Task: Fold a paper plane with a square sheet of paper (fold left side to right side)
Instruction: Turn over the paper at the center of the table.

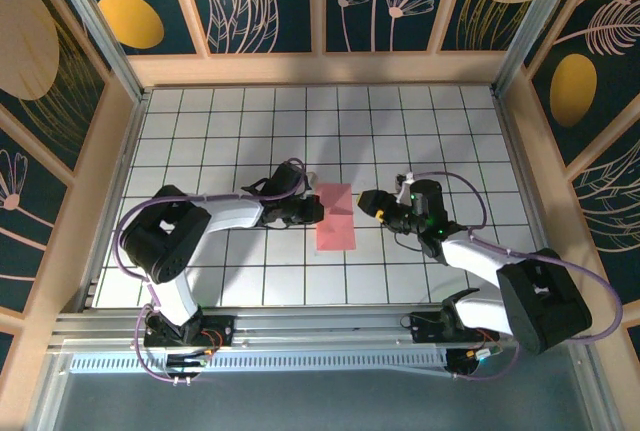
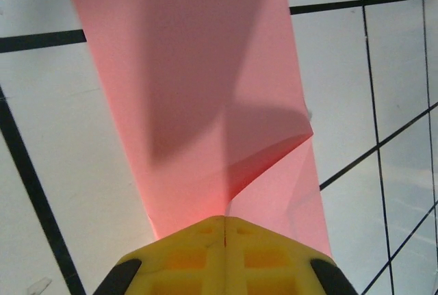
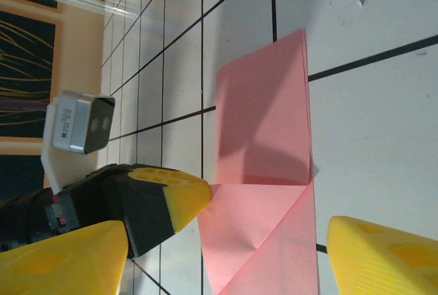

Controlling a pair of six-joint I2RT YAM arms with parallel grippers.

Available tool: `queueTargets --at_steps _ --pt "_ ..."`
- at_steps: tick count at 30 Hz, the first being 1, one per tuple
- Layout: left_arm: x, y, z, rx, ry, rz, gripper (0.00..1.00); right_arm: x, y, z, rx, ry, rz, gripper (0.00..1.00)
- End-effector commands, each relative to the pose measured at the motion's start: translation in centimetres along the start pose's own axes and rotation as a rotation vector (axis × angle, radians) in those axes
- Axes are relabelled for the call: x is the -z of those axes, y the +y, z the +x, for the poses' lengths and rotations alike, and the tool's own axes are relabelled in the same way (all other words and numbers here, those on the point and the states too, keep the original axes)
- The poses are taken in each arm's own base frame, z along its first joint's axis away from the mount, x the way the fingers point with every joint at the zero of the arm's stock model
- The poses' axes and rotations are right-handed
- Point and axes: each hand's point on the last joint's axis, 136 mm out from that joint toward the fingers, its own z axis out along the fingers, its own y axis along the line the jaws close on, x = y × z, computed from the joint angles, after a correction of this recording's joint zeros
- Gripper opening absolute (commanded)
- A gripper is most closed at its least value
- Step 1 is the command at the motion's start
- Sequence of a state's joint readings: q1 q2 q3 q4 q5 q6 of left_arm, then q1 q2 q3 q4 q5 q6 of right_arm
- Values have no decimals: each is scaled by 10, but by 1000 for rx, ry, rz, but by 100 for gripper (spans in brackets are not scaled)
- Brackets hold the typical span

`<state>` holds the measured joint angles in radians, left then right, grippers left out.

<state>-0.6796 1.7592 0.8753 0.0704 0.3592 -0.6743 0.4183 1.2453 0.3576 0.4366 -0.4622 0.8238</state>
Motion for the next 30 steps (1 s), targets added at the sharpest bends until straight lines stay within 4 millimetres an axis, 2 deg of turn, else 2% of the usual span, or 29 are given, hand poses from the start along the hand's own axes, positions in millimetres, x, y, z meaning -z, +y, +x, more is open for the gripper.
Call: queueTargets --at_steps 1,8,13,22,23,30 --pt "21 -14 -14 -13 -90 47 0 -5 3 6 -5 35 -46 72" --pt "42 -23 -15 59 -182 129 0 -28 13 16 23 95 -89 67" --pt "48 -21 -10 107 -207 150 0 -47 20 19 36 103 -114 63" --pt "49 -16 -5 122 -205 141 0 -73 25 17 41 116 -138 59" --pt "49 -15 -6 122 -206 139 0 -77 28 24 48 133 -144 59" --pt "45 -9 -2 130 -192 117 0 -85 25 31 35 160 -148 59"
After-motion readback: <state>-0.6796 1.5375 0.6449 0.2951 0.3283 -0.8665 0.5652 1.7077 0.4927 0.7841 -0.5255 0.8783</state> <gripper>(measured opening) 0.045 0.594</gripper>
